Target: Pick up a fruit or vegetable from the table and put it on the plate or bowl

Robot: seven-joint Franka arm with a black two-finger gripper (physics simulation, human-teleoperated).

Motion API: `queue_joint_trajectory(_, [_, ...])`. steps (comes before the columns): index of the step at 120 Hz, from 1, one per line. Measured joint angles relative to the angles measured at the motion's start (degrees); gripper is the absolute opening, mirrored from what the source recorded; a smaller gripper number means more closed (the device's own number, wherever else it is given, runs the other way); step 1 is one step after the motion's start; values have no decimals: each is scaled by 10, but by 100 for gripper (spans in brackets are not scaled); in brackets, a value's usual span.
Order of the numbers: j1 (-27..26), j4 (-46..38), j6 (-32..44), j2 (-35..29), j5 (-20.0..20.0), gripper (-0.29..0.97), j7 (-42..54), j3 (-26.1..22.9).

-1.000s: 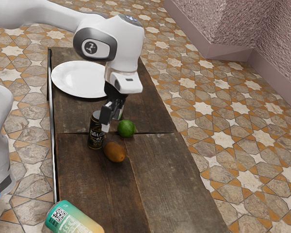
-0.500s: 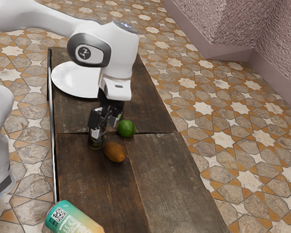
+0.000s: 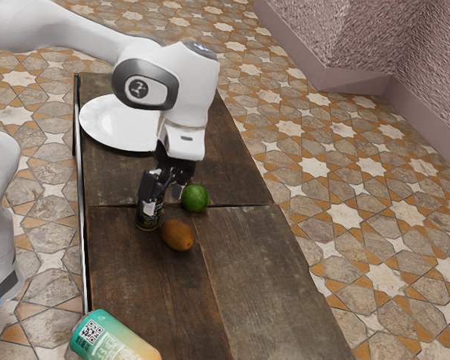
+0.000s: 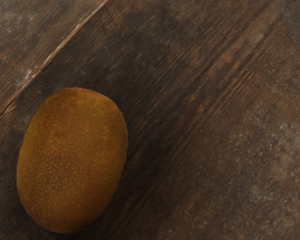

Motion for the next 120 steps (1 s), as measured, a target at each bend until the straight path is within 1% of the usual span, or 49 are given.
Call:
queue_joint_trajectory(31, [-2,-22,21,-3,-25,67,12,-1])
queue_joint_trajectory(50, [-2,-26,27,-4,-33,67,17,-2])
queue_joint_trajectory(73, [8,-32,32,-4,-35,67,21,-1])
queue_joint_trajectory(120, [25,-34,36,3,-24,65,31,0])
